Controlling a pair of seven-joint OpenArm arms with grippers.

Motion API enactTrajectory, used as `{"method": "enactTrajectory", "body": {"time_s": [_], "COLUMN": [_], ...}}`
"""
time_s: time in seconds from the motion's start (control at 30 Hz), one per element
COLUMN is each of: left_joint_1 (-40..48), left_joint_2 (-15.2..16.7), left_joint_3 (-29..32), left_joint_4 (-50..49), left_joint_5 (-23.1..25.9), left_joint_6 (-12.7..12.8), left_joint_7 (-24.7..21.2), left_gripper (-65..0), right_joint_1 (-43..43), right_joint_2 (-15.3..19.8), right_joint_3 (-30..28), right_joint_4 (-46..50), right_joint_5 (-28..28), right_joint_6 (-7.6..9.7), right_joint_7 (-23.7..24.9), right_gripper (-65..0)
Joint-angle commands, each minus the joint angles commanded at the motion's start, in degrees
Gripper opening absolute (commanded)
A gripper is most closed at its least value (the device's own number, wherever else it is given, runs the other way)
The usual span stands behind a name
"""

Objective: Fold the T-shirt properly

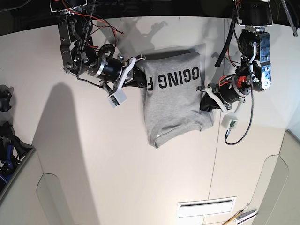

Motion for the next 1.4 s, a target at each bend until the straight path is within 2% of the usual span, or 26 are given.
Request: {"method": "enactTrajectory", "body": {"time_s": [0.23,0.5,0.63,0.8,0.93,1.0,1.1,1.17,1.23,1.4], "left_joint_1": [0.0,0.0,0.3,3.4,8.9,12.9,19.8,24.2,29.0,42.2], "left_joint_2": [0.4,0.3,-0.9,-1.0,-1.1,-1.0,-1.0,-1.0,-1.0,-1.0], "left_joint_3": [0.0,0.0,-1.1,-6.2,-11.0,-14.1,-19.1,-22.6,-25.6,-28.9], "left_joint_4": [0.0,0.0,3.2,11.5,17.2,19.8,24.1,26.8,29.4,31.1], "left_joint_5": [0.0,0.0,-0.8,-3.5,-3.7,-5.0,-7.1,-8.9,-10.7,-11.0], "left_joint_6": [0.0,0.0,0.0,-0.1,-0.5,-0.5,-0.5,-1.7,-1.8,-2.1], "left_joint_7": [0.0,0.3,1.9,5.5,6.9,6.9,7.4,8.1,9.1,9.7], "left_gripper": [-59.7,-59.7,-59.7,-59.7,-59.7,-59.7,-59.7,-59.7,-59.7,-59.7], "right_joint_1": [-1.5,-1.5,-1.4,-1.6,-1.7,-3.4,-8.2,-11.7,-15.5,-24.5], "right_joint_2": [-2.0,-2.1,-1.8,-1.1,2.9,5.5,9.5,12.0,15.0,21.6], "right_joint_3": [-0.2,-2.6,-0.6,3.7,4.0,4.0,4.0,4.0,4.0,4.0], "right_joint_4": [0.1,0.1,1.1,7.1,12.1,14.5,18.8,21.4,23.7,26.6], "right_joint_5": [0.7,-0.4,-1.9,-2.0,1.7,2.6,2.9,3.0,4.8,6.8], "right_joint_6": [0.00,0.00,0.00,0.00,-0.02,-0.02,-0.02,-0.02,0.00,0.00], "right_joint_7": [-0.8,-1.0,-1.2,-6.0,-9.7,-9.9,-9.8,-9.8,-9.8,-9.8], "right_gripper": [-65.0,-65.0,-65.0,-65.0,-65.0,-65.0,-65.0,-65.0,-65.0,-65.0]}}
